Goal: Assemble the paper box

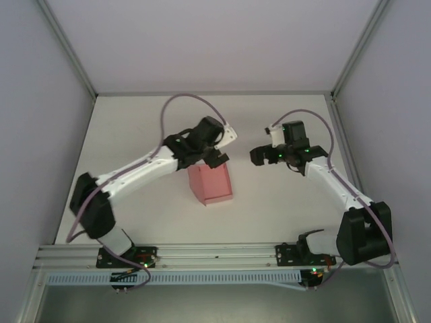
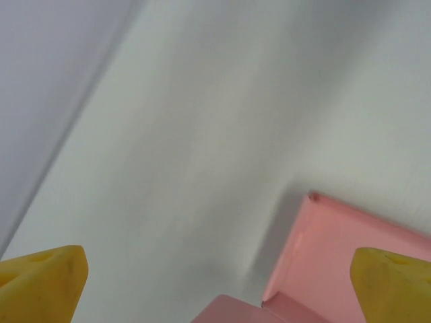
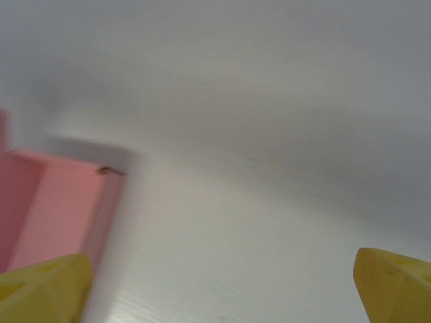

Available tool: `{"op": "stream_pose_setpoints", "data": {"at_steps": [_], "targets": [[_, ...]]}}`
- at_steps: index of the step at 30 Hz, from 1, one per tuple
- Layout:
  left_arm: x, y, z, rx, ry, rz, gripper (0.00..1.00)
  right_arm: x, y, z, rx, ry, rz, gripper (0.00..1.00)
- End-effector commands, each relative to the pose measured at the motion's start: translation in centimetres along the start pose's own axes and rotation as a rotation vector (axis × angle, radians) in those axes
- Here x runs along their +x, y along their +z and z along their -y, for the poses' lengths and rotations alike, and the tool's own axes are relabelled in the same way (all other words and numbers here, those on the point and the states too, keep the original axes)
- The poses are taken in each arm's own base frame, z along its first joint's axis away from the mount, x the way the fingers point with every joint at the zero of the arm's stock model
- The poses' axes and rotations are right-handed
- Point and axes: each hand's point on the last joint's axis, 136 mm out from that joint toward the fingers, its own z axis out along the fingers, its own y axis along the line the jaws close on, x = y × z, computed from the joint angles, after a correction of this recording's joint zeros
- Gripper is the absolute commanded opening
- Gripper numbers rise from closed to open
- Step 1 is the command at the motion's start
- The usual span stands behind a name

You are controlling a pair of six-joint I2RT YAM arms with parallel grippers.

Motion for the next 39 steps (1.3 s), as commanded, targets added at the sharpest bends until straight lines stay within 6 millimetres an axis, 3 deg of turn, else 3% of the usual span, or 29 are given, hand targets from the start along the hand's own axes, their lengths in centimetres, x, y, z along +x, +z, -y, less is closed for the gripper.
{"op": "stream_pose_setpoints", "data": {"at_steps": [1,3,6,13,16,19,21,24,26,33,36,39], "targets": [[-1.0,-3.1,-6.5,-0.119,-0.454,0.15,1.0,-0.5,1.8,-6.9,-0.234,-0.28,-0.007,1.0],[1.6,-4.1,-9.2,-0.156,-0.656,0.131,1.0,-0.5,3.2,-8.9,-0.281,-0.355,-0.048,1.0],[5.3,-5.1,-11.0,-0.196,-0.799,0.112,1.0,-0.2,5.9,-11.0,-0.327,-0.436,-0.122,0.98],[10.0,-7.5,-10.9,-0.244,-0.856,0.091,1.0,1.4,12.9,-11.5,-0.29,-0.488,-0.344,0.84],[11.7,-8.3,-11.1,-0.29,-0.868,0.071,1.0,1.6,14.6,-10.8,-0.245,-0.474,-0.378,0.81],[12.5,-9.1,-11.2,-0.306,-0.884,0.07,0.99,2.1,16.0,-10.5,-0.231,-0.442,-0.396,0.7],[12.7,-9.4,-11.2,-0.313,-0.89,0.083,1.0,2.3,16.5,-10.6,-0.229,-0.42,-0.392,0.62],[12.9,-9.5,-11.1,-0.313,-0.891,0.083,1.0,2.2,16.8,-10.3,-0.191,-0.384,-0.374,0.38],[13.0,-9.4,-11.1,-0.314,-0.891,0.079,1.0,2.1,16.8,-9.7,-0.137,-0.357,-0.363,0.28],[13.2,-9.0,-11.1,-0.325,-0.905,0.063,1.0,3.0,15.2,-6.1,0.126,-0.141,-0.367,0.1],[13.3,-9.0,-11.3,-0.334,-0.921,0.067,1.0,3.6,13.2,-3.8,0.3,0.048,-0.32,0.06],[13.0,-9.1,-11.4,-0.333,-0.936,0.081,1.0,5.3,11.7,-3.0,0.383,0.228,-0.271,0.07]]}}
